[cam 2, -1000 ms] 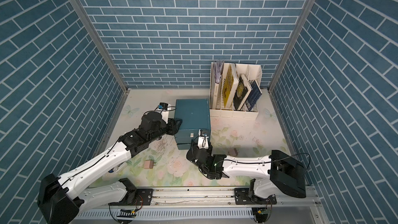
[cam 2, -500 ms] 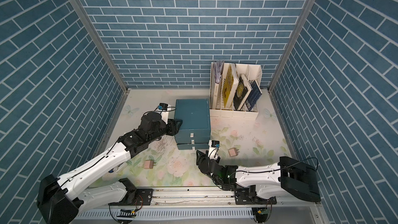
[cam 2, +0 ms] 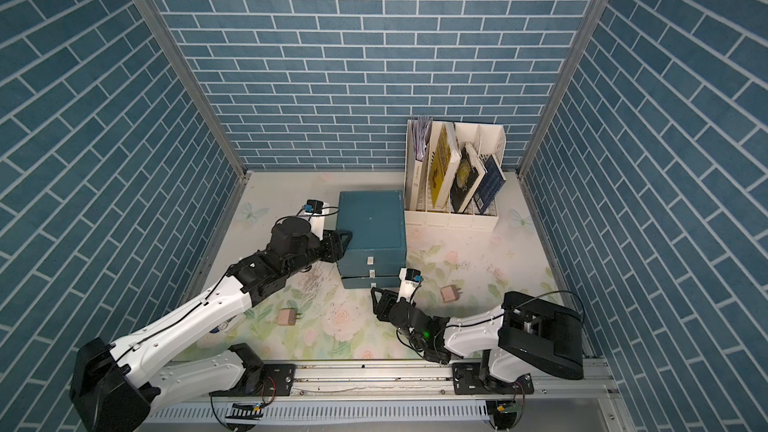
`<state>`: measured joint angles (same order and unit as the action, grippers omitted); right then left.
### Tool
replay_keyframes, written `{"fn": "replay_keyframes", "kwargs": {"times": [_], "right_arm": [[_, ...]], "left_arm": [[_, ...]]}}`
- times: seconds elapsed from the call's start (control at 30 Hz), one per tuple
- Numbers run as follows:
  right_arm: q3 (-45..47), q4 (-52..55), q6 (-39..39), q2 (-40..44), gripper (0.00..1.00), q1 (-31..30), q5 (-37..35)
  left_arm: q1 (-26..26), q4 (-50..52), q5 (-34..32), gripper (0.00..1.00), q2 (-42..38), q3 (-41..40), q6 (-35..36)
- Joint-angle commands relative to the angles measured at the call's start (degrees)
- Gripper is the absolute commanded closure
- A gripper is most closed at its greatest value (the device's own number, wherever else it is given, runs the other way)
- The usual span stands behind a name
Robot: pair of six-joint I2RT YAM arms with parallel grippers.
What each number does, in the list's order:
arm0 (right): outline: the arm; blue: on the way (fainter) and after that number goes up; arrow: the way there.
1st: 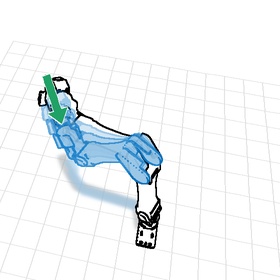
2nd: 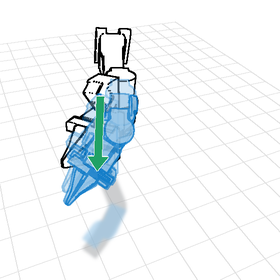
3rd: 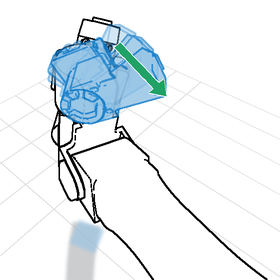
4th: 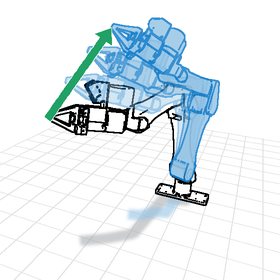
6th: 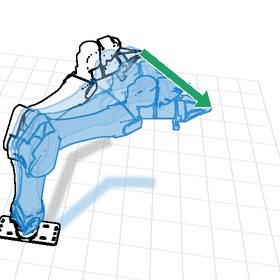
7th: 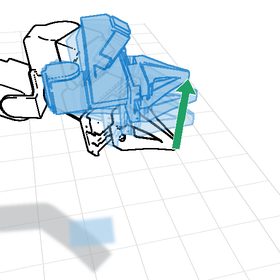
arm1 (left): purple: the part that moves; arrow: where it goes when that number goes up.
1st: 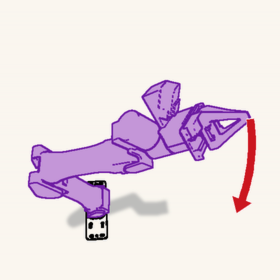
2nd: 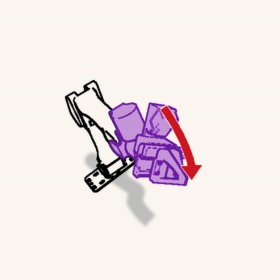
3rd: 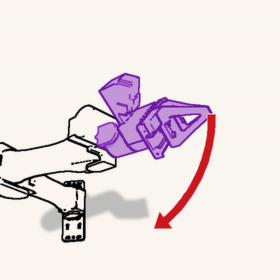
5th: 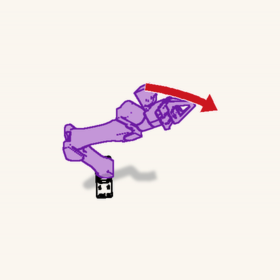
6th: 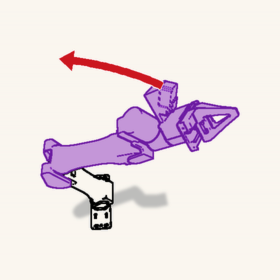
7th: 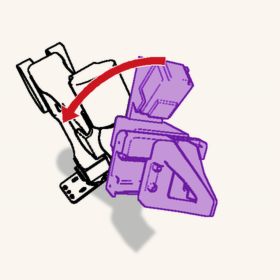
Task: Place the plugs into the drawer by color
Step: Open the drawer in the storage box.
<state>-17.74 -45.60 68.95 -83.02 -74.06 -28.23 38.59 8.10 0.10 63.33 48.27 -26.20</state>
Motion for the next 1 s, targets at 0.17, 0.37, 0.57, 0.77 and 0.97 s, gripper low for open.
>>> {"fn": "replay_keyframes", "kwargs": {"times": [0.17, 0.37, 0.57, 0.77, 0.97], "right_arm": [[-2.6, -3.8, 3.2, -5.1, 0.56, 1.1, 1.0], [-4.4, -1.7, 3.8, -6.9, 0.59, 2.8, 1.3], [-6.2, -1.9, 4.3, -10.0, 0.63, 3.8, 2.9], [-6.1, -1.4, 5.1, -10.4, 0.64, 3.7, 2.5], [-6.8, 1.6, 6.8, -11.2, 0.61, 4.1, 1.9]], "left_arm": [[-0.2, 3.4, 0.7, 0.40, -0.6, -2.3, 0.4], [-0.2, 3.3, 0.9, 0.40, -0.9, -2.8, 0.1], [-0.2, 3.5, 0.7, 0.40, -0.9, -2.7, 0.3], [-0.2, 3.8, 0.6, 0.40, -1.0, -2.6, 0.6], [-0.2, 4.1, 0.5, 0.40, -1.0, -2.5, 0.7]]}}
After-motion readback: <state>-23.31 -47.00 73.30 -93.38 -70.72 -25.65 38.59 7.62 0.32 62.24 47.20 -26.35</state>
